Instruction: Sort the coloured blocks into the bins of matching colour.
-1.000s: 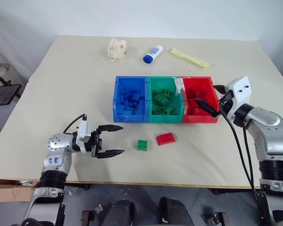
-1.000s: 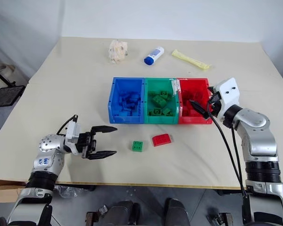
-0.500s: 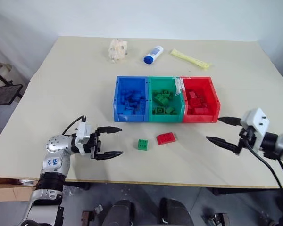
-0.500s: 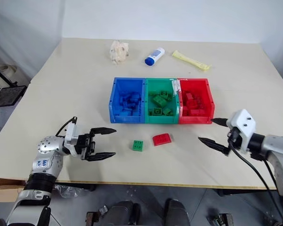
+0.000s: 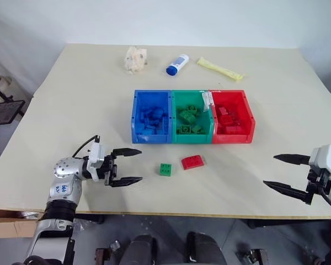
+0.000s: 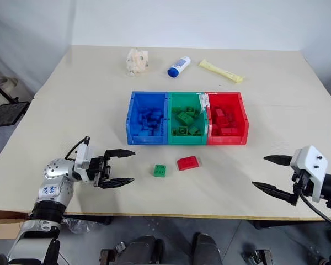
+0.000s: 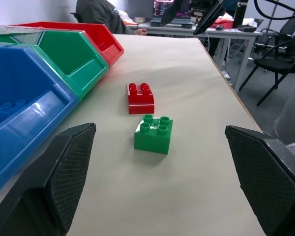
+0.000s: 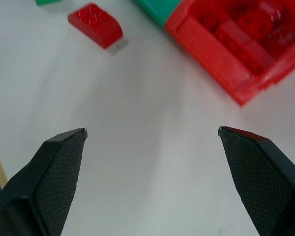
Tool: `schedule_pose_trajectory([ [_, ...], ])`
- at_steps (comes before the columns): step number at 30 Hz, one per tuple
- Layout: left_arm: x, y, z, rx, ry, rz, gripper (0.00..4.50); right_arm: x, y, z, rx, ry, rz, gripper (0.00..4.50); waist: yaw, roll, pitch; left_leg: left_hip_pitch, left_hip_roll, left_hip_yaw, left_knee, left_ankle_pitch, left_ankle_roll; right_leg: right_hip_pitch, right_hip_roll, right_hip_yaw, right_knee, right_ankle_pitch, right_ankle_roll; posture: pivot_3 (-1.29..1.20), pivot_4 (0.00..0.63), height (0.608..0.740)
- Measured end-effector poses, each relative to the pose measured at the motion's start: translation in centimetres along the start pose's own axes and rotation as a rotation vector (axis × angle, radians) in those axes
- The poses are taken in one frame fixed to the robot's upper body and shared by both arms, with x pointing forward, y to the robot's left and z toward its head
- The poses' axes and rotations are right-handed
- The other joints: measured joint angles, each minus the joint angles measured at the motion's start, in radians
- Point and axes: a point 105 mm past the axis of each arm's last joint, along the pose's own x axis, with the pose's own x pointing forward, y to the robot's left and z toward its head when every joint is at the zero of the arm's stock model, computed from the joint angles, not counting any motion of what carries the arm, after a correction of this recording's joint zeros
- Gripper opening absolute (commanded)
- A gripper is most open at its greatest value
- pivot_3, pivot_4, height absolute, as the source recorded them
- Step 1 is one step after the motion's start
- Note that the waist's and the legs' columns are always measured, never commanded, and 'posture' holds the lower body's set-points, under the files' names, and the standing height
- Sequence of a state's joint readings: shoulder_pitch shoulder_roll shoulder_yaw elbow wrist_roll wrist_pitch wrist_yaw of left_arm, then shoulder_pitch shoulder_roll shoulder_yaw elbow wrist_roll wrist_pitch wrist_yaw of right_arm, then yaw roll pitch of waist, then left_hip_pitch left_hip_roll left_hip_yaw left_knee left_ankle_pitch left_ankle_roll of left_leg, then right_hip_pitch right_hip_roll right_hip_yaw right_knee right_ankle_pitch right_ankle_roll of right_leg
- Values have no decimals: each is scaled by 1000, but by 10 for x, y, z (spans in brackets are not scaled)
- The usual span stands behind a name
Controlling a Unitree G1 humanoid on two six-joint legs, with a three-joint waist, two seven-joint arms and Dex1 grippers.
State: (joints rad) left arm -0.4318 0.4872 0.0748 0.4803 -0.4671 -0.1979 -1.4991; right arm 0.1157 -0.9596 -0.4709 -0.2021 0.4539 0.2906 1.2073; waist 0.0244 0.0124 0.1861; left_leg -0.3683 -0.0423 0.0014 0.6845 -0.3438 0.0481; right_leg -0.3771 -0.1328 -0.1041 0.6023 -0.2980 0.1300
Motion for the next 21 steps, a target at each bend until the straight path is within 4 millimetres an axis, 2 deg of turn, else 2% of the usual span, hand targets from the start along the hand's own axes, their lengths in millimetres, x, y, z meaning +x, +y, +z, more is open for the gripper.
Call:
schedule_pose_trajectory([
  [8,-2,0,0,2,1,6,4500,36,9,13,-36,-10,121,4478,0,0,0,-1,-1,-1,0,0,0,0,-1,0,0,0,0,0,150,740],
  [9,-2,-1,-1,0,2,5,4500,50,7,19,-59,-16,151,4478,-5,0,0,0,0,0,1,0,0,0,0,0,-1,0,0,0,150,740],
  [11,2,-2,1,8,-5,-8,4500,67,10,25,-80,-31,192,4478,-8,0,0,-1,1,-1,1,0,-1,0,0,0,-1,0,0,0,150,740],
  [13,3,-4,2,18,-4,-17,4500,78,12,24,-77,-29,227,4478,-6,0,0,-1,1,-2,1,-1,-2,0,0,-1,0,0,-1,0,150,740],
  [16,3,-8,0,10,-2,-15,4500,108,6,30,-88,-50,274,4478,-8,0,0,-1,0,-1,1,0,-2,-1,1,-2,0,0,-1,0,150,740],
  [18,6,-11,1,21,-8,-20,4500,126,9,30,-92,-50,320,4478,-10,0,0,-2,0,-3,1,0,-2,-1,1,-2,0,0,-1,0,150,740],
  [21,7,-16,1,23,-10,-5,4500,142,11,21,-90,-22,365,4478,-5,0,0,-2,0,-4,1,0,-2,-1,1,-3,1,0,-1,0,150,740],
])
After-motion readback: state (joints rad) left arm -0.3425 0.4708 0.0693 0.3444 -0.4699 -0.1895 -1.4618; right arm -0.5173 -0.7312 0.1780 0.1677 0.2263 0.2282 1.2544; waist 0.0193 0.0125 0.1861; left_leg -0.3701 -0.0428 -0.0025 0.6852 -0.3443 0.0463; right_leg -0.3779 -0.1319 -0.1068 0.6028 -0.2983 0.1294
